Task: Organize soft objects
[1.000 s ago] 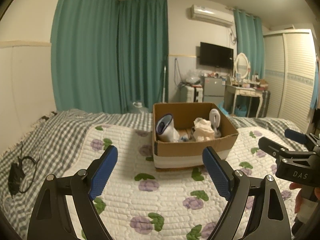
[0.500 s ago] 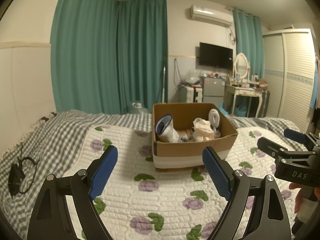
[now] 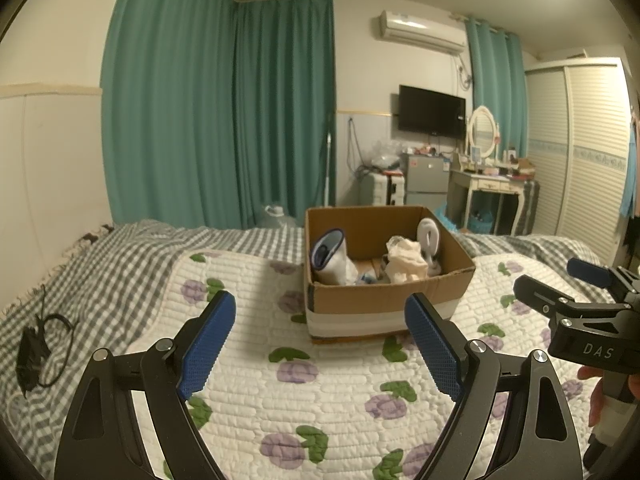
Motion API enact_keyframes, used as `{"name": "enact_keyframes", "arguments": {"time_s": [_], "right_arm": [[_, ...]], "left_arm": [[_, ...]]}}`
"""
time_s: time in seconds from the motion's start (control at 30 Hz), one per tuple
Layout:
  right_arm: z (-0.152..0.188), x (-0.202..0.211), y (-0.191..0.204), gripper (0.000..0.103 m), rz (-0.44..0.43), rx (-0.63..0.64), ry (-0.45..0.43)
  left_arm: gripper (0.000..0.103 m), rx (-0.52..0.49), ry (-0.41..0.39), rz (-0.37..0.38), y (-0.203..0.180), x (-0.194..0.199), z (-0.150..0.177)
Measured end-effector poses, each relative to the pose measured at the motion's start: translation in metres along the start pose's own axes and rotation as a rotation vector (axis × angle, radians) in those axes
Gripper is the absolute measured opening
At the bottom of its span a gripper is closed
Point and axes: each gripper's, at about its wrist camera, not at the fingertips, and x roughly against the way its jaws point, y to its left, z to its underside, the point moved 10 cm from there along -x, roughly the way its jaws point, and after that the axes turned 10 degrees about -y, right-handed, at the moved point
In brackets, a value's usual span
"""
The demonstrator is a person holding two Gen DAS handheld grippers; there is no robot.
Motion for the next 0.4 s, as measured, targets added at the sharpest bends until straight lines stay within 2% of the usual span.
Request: {"name": "enact_keyframes", "arguments": {"time_s": [0.4], "right_arm": [[0.0055, 0.0009, -0.0017, 0.103, -0.001, -0.002, 0.006]], "left_arm": [[0.088, 0.002, 0.003, 0.001, 0.0035, -0.0006, -0.0007]]}}
